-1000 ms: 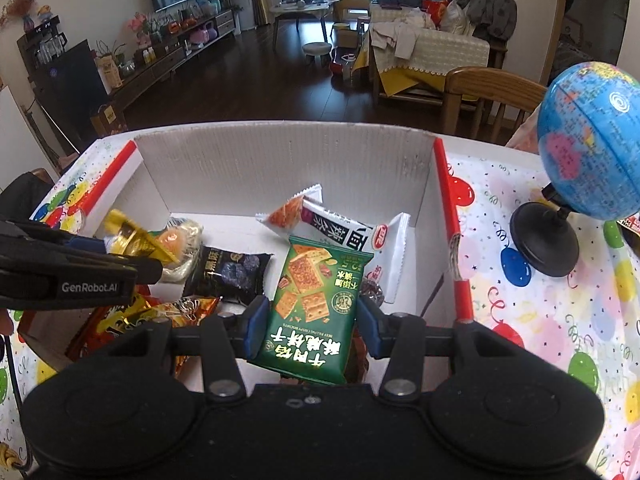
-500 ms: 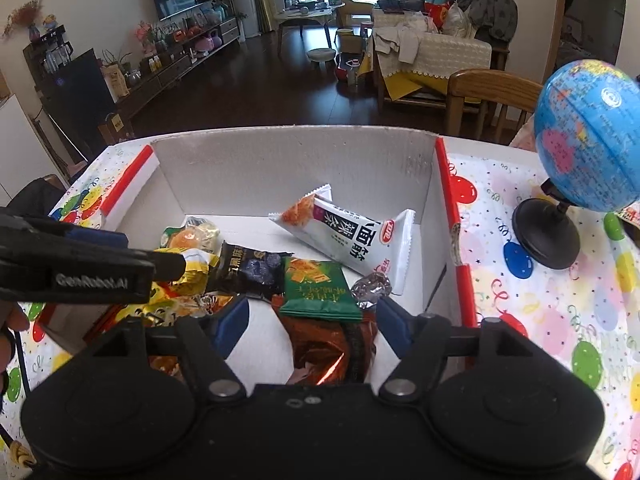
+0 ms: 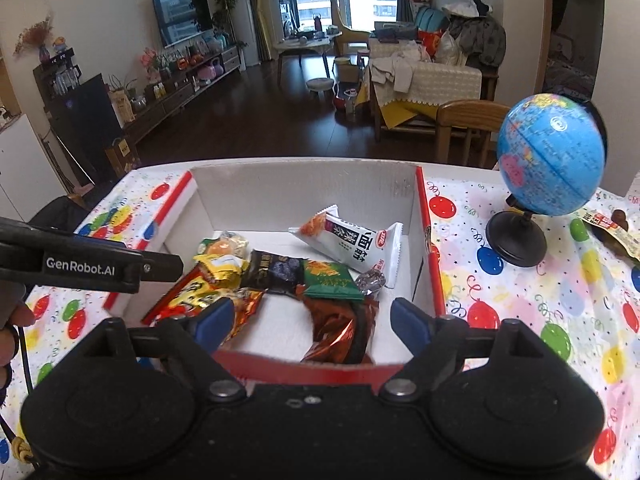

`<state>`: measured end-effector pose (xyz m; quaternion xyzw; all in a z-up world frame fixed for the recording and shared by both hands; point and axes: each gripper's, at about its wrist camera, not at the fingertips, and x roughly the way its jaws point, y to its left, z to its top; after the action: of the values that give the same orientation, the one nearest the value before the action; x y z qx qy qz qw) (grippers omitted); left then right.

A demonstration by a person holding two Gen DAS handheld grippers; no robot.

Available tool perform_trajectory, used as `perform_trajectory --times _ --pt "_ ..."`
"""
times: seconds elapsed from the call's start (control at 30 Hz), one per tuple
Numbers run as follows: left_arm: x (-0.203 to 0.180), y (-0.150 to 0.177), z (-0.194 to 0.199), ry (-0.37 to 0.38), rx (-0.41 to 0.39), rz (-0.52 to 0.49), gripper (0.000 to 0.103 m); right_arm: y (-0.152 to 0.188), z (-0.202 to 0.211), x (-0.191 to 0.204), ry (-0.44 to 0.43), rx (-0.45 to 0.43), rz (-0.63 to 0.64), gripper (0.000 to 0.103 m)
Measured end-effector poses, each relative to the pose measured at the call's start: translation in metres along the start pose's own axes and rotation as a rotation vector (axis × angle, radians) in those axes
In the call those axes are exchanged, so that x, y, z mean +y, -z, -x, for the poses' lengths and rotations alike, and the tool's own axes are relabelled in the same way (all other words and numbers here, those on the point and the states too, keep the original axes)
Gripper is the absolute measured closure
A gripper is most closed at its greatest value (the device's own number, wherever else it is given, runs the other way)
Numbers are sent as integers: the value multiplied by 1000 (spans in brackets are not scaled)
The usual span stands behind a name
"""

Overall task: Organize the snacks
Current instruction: 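Withdraw both tools and move them toward the cream stick and clear candy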

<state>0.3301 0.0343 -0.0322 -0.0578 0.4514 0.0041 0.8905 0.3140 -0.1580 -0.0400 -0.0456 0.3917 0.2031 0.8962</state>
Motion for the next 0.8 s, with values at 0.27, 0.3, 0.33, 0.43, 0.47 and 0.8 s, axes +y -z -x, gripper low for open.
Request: perform_trajectory --times 0.27,0.3,0.33,0.43,0.47,0.8 --pt "4 28 42 10 -26 -1 32 17 38 21 1 -40 2 15" --pt "5 32 47 9 -29 -2 32 20 43 23 0 -46 0 14" --pt "7 36 51 12 -31 -3 32 23 48 26 1 -52 0 13" --pt "11 47 64 20 -31 3 31 32 60 34 -3 -60 1 13" --pt "12 51 68 24 -34 4 29 34 64 37 -4 -64 1 13" --pt "16 92 102 51 -64 -10 18 69 98 56 11 -98 -37 10"
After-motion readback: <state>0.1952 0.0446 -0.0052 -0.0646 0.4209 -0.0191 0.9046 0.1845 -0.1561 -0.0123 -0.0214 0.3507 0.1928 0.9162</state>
